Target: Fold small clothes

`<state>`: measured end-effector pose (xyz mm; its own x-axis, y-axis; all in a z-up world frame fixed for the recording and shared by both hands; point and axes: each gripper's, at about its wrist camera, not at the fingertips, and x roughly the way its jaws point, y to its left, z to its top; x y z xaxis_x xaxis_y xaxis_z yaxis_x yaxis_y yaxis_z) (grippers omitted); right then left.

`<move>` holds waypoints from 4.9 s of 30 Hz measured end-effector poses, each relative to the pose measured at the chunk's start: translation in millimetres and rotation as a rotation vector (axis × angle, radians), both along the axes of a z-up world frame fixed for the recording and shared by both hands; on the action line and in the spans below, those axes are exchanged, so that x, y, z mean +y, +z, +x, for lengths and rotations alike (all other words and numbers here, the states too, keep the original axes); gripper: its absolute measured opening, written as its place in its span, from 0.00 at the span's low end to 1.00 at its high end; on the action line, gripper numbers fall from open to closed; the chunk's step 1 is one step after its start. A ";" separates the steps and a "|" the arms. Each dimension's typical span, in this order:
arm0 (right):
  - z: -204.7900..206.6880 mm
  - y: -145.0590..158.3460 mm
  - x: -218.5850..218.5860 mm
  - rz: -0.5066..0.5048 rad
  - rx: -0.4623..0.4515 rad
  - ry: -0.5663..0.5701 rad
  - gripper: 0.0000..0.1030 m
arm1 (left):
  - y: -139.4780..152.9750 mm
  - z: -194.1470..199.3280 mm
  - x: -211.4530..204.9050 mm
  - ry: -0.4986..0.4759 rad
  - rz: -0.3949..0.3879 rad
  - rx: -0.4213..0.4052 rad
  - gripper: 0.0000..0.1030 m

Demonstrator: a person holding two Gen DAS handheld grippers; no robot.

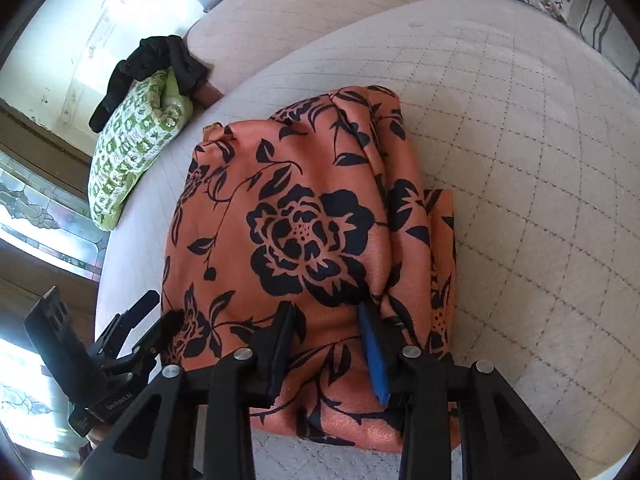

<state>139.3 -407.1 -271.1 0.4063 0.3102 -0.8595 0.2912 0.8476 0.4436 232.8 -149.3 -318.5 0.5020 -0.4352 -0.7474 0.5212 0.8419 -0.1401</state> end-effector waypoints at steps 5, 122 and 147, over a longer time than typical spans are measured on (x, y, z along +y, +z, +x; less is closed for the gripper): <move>-1.9 -2.4 -2.3 0.016 -0.025 0.003 0.37 | -0.7 -1.8 0.3 0.014 0.011 -0.007 0.94; -38.9 25.0 -92.0 0.275 -0.260 -0.197 0.69 | 85.5 -58.8 -28.2 0.202 0.182 -0.115 1.00; -31.4 18.3 -86.8 0.277 -0.238 -0.188 0.81 | 74.6 -43.1 -44.3 0.181 0.222 -0.114 1.00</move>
